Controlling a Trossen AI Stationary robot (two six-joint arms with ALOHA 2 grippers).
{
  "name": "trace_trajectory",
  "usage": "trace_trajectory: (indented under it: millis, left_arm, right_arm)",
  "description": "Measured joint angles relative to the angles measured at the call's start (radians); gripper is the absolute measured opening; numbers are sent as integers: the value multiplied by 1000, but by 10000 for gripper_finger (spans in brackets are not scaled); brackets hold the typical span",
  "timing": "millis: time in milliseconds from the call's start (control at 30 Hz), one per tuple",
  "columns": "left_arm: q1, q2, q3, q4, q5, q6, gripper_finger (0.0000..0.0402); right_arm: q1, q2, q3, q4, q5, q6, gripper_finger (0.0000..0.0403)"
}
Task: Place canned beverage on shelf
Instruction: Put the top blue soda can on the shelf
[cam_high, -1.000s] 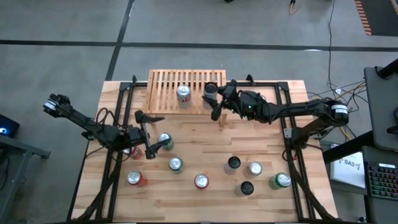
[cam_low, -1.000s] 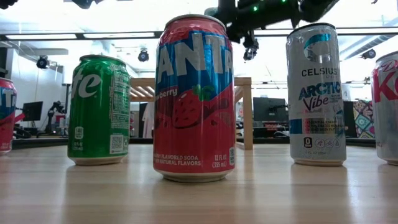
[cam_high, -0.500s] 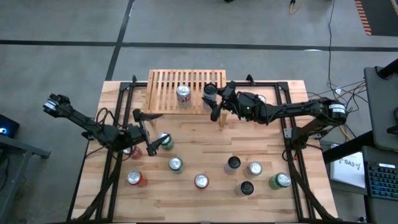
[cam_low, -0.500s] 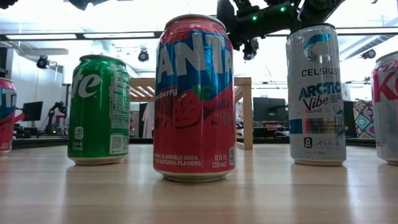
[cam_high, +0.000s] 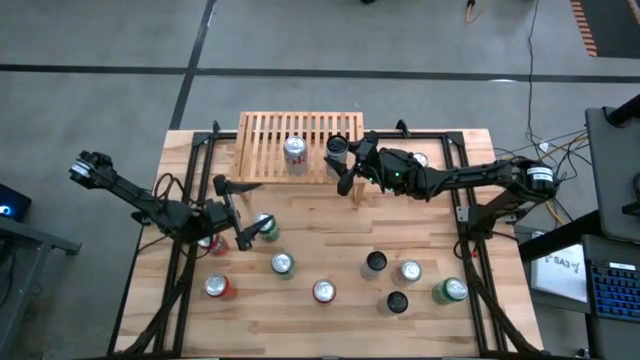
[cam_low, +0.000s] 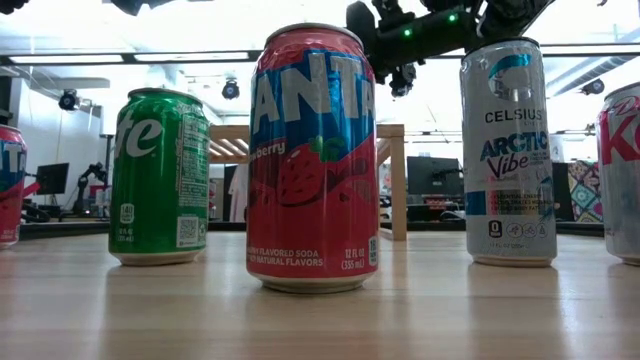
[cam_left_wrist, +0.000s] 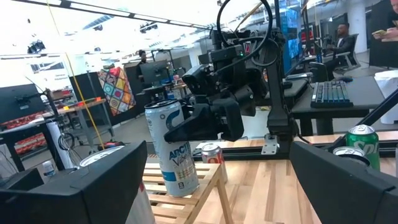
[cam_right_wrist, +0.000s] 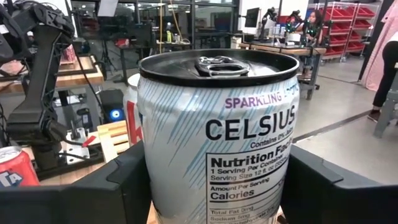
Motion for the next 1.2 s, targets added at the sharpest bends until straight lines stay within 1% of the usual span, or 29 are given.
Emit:
trace_trajectory:
  millis: [200, 367, 567, 867, 933, 1033, 1133, 1200]
  left_arm:
    - [0, 0, 0, 0, 0, 0, 380]
    - [0, 0, 0, 0, 0, 0, 380]
    - [0, 0, 0, 0, 0, 0, 380]
    - [0, 0, 0, 0, 0, -3, 380]
    - [0, 0, 0, 0, 1, -24, 380]
    - [0, 7, 0, -4, 18, -107, 380]
    - [0, 28, -5, -6, 104, -205, 380]
    - [-1, 51, -5, 1, 144, -251, 380]
  right_arm:
    - [0, 0, 0, 0, 1, -1, 286]
    - [0, 0, 1, -2, 0, -1, 301]
    - [0, -8, 1, -3, 0, 0, 310]
    - [0, -75, 1, -6, -1, -3, 313]
    - [0, -96, 1, -6, 0, -16, 313]
    - [0, -132, 5, -6, 0, -38, 314]
    - [4, -167, 27, -15, -1, -52, 315]
    - [9, -187, 45, -52, -4, -53, 315]
